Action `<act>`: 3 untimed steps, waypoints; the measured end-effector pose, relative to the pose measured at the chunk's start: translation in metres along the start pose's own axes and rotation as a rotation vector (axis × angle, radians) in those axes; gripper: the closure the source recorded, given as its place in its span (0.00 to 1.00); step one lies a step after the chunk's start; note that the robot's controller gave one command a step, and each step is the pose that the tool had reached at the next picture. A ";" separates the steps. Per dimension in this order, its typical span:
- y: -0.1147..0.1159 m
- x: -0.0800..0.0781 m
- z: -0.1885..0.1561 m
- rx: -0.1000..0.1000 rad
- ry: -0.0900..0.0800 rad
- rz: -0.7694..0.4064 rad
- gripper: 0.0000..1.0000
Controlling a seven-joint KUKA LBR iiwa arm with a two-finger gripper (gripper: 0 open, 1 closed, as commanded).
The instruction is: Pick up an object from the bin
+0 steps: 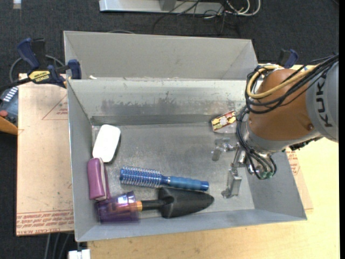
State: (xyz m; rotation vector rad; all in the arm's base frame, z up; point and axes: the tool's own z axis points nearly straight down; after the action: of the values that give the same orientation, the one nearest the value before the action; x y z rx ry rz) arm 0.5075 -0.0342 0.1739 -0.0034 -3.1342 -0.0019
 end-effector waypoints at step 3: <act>0.052 -0.017 0.078 0.000 -0.005 0.090 0.00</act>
Offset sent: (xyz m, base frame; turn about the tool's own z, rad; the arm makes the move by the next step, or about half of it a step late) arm 0.0190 0.0415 -0.0922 0.1424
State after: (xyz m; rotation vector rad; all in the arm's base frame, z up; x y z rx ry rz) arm 0.5243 0.0177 0.0959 -0.1453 -3.1354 -0.0015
